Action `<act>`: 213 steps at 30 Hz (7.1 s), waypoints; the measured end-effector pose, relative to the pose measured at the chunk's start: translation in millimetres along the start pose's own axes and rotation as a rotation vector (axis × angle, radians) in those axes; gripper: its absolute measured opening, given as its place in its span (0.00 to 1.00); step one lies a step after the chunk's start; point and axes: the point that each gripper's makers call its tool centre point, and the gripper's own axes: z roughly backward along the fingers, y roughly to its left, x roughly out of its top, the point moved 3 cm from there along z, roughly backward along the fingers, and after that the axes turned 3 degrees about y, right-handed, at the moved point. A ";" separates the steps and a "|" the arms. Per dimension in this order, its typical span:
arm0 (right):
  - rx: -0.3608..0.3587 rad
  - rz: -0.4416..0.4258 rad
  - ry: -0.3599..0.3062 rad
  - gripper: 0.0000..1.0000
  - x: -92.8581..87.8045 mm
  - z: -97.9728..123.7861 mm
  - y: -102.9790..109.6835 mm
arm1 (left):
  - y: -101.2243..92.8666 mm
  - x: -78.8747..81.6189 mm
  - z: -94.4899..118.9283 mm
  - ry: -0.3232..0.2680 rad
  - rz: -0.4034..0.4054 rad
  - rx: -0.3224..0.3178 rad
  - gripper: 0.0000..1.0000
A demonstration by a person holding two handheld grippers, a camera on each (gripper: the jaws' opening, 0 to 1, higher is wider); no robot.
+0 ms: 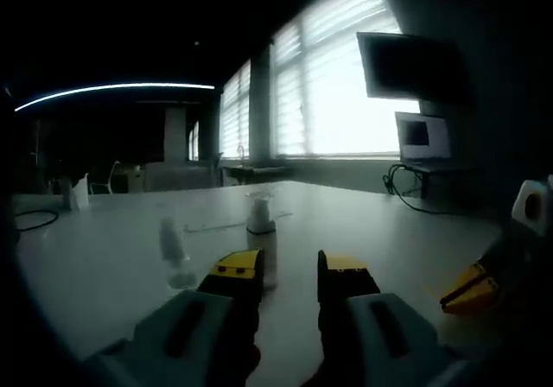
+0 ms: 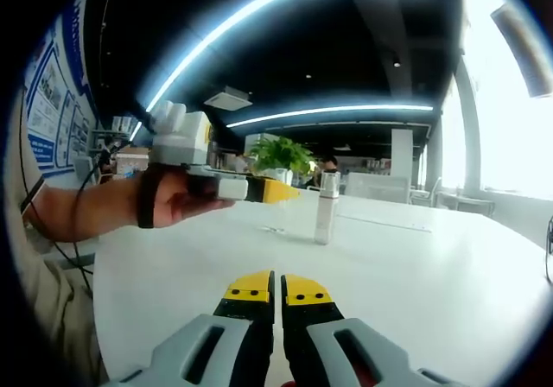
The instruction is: Clamp pump bottle remove cover press pump head put on cover
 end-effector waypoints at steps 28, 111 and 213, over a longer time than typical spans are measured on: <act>0.009 0.007 0.001 0.00 0.0 0.0 0.3 | 18.0 -10.5 -53.1 0.017 -0.009 0.128 0.20; 0.006 0.026 0.011 0.00 -1.4 -0.9 1.7 | 18.9 -4.8 -58.9 -0.009 0.038 0.064 0.13; -0.008 0.053 0.042 0.00 -5.7 -2.7 0.9 | -26.1 -35.0 90.3 -0.008 -0.013 -0.378 0.13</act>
